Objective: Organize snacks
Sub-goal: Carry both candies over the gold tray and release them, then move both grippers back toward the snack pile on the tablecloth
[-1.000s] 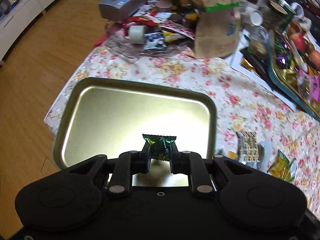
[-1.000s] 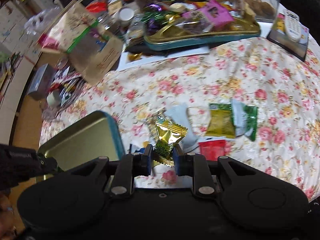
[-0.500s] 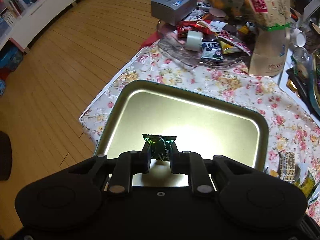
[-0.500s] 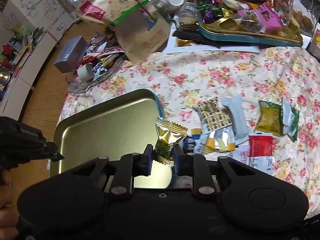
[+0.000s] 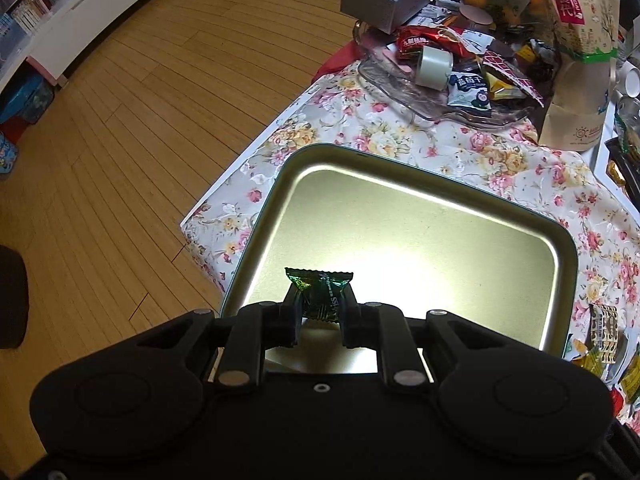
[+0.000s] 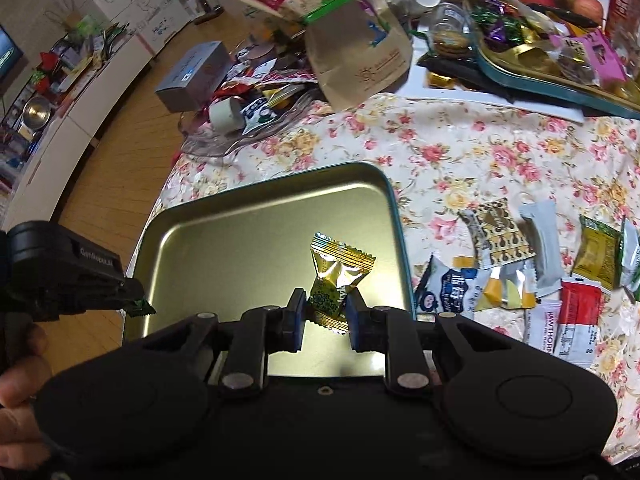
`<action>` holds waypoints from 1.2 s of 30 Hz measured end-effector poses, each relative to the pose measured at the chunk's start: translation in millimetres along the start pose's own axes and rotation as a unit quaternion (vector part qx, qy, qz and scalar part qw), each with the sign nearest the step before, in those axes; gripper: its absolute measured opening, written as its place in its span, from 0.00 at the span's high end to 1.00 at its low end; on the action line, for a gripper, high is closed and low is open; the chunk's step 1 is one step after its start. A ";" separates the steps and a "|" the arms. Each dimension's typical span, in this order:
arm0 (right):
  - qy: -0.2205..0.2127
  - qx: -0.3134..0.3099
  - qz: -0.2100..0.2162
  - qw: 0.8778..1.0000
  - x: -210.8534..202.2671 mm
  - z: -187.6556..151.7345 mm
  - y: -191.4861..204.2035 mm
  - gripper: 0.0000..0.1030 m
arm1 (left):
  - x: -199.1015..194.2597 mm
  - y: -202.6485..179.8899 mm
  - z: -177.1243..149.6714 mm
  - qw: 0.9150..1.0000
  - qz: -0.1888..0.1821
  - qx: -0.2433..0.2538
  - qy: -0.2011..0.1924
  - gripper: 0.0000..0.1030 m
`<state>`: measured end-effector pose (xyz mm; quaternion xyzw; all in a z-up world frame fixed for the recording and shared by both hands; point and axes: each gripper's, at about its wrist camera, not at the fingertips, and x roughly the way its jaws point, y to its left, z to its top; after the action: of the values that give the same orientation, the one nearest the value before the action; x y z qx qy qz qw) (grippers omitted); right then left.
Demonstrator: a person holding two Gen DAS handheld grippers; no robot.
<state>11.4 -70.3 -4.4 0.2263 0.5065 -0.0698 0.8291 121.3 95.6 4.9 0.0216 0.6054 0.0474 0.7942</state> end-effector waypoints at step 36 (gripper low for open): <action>-0.007 0.002 -0.029 1.000 -2.1 -6.9 -15.4 0.65 | -15.6 -26.2 0.0 0.998 -0.059 0.030 0.004 0.69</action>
<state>-0.5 -81.2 -9.9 0.2131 0.5065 -0.0966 0.8299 118.5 67.9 17.5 0.0093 0.6099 -0.0175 0.7923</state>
